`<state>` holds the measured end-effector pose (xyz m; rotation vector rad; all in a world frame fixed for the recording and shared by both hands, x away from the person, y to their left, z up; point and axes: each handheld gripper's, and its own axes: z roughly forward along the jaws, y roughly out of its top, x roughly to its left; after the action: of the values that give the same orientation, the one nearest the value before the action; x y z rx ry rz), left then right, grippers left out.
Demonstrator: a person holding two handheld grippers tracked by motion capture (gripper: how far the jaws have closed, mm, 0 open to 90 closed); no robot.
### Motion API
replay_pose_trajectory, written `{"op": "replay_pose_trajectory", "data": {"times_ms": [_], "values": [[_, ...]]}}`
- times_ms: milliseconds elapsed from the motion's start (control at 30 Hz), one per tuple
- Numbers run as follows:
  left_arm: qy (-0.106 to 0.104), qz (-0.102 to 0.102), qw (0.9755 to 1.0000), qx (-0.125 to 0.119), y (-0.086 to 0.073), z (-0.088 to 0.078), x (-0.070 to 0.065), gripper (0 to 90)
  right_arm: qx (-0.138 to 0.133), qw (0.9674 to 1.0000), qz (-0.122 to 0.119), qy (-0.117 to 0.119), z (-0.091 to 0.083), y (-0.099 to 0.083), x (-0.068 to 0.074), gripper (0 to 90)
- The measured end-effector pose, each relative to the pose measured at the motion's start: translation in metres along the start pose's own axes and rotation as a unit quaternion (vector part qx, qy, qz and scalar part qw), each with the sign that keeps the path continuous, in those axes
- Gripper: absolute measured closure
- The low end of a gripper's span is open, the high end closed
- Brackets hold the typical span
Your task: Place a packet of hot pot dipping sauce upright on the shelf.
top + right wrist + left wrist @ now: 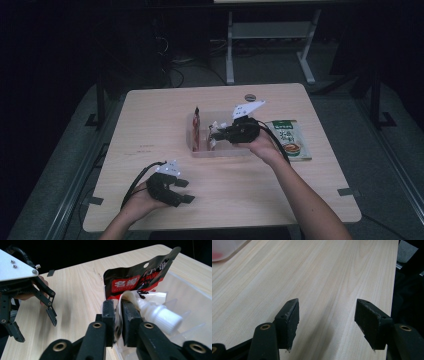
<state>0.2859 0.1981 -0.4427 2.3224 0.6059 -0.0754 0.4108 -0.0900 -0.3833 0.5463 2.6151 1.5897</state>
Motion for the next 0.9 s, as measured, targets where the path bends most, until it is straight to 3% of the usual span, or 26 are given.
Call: {"op": "replay_pose_trajectory", "data": {"times_ms": [600, 700, 900], "values": [[0.001, 0.0, 1.0, 0.001, 0.001, 0.0, 0.0, 35.8, 0.009, 0.9998, 0.011, -0.012, -0.019, -0.004, 0.009, 51.1], [0.002, -0.001, 1.0, -0.001, 0.001, -0.001, 0.0, 35.7, 0.016, 0.9997, 0.012, -0.013, -0.021, -0.007, 0.012, 45.2], [0.006, 0.0, 1.0, -0.005, 0.001, -0.002, -0.001, 34.9, 0.037, 0.9988, 0.017, -0.029, -0.027, -0.017, 0.018, 41.8]]}}
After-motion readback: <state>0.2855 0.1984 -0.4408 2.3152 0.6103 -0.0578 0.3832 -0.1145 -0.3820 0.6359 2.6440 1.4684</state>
